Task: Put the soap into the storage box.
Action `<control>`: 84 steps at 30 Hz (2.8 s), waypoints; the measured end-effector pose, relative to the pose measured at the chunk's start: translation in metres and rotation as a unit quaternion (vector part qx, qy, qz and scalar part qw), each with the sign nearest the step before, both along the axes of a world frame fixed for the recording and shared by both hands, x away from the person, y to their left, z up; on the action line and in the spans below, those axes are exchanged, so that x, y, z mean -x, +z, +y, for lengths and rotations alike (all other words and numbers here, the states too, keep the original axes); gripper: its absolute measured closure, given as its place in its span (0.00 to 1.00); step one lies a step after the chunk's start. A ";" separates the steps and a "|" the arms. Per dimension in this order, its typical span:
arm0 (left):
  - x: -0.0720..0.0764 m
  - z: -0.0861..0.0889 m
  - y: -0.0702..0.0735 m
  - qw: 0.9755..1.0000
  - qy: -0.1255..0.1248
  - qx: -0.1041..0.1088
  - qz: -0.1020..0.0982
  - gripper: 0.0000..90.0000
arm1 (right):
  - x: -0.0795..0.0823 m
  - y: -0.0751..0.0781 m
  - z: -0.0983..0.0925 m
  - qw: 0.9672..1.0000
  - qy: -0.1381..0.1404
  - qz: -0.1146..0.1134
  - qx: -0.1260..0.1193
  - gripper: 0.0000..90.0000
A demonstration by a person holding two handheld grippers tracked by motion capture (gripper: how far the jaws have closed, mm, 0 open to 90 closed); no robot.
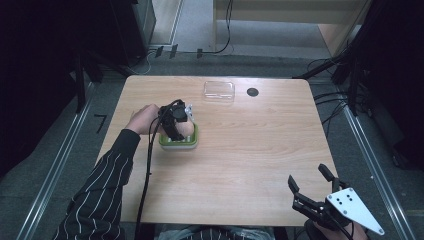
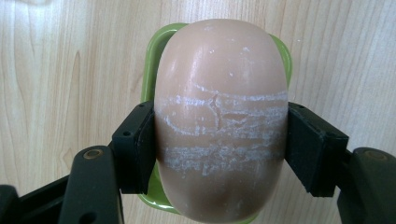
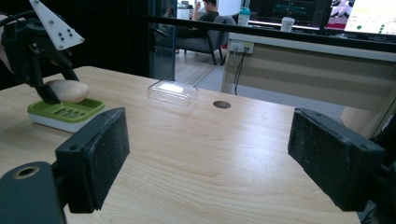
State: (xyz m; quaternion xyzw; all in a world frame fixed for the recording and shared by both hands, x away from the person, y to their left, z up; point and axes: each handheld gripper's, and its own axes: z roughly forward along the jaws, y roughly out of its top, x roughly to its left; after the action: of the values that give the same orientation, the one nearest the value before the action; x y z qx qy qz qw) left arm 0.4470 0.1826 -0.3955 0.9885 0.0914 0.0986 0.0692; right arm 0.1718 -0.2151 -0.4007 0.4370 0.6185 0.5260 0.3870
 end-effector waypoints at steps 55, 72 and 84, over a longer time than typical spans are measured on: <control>-0.022 0.024 -0.040 0.997 0.032 0.058 0.043 0.37 | 0.000 0.000 0.000 1.000 0.001 -0.001 0.000 0.15; -0.021 0.023 -0.037 0.997 0.029 0.058 0.032 0.32 | 0.000 0.000 0.000 1.000 0.000 -0.001 0.001 0.15; -0.019 0.022 -0.026 0.998 0.043 0.030 0.030 0.20 | -0.001 -0.001 -0.001 1.000 0.000 -0.001 -0.001 0.15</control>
State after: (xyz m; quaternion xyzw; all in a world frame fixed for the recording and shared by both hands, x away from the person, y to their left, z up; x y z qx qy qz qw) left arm 0.4664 0.2042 -0.4220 0.9836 0.1388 0.0686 0.0921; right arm 0.1732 -0.2165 -0.4015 0.4370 0.6176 0.5267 0.3875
